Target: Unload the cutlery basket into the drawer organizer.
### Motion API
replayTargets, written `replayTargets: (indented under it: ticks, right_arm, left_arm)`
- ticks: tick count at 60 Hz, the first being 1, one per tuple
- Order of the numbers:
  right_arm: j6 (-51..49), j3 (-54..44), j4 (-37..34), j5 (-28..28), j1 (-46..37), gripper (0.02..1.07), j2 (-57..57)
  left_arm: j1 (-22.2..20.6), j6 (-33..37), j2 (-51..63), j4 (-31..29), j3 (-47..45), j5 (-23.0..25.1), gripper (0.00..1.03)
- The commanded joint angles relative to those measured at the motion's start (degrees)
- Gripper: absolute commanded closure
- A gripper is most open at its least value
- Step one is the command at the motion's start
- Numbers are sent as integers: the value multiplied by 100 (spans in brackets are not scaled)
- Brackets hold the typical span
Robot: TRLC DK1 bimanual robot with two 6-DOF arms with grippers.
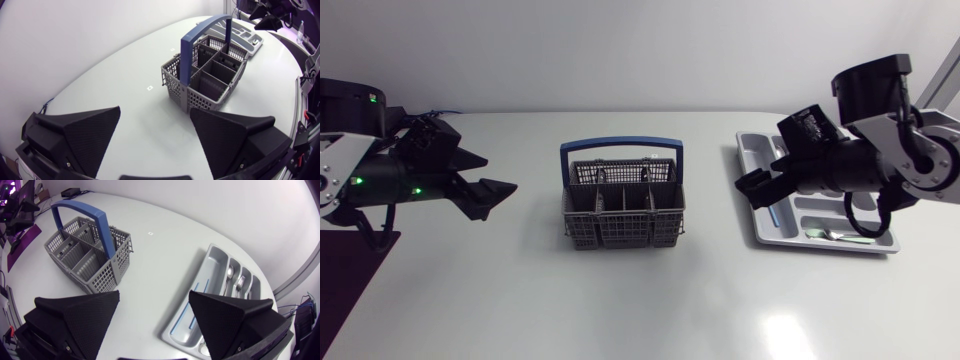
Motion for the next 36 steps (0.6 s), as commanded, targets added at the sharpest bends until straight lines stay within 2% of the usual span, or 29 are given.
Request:
replayTargets:
  ticks: [1, 9, 17, 22, 29, 36]
  right_arm:
    - [-189, -344, -116, 24, 23, 7, -219]
    - [-171, -722, -125, 77, 217, 7, -790]
    - [-206, -1056, -72, 244, 199, 7, -1502]
    - [-206, -1241, -37, 438, 146, 7, -1853]
    - [-277, -1759, 455, 675, -188, 7, -2583]
    - [-628, -2234, 728, 692, -434, 7, -3312]
  left_arm:
    - [23, -107, -247, -169, -293, 101, 6]
    - [-108, -142, -1002, -467, -592, 118, 5]
    - [-64, -405, -1793, -432, -873, 101, 5]
    - [-3, -687, -2206, -230, -1119, 4, 5]
    - [173, -1056, -2593, 69, -1445, -40, 5]
    - [234, -1117, -2901, 183, -1691, -40, 5]
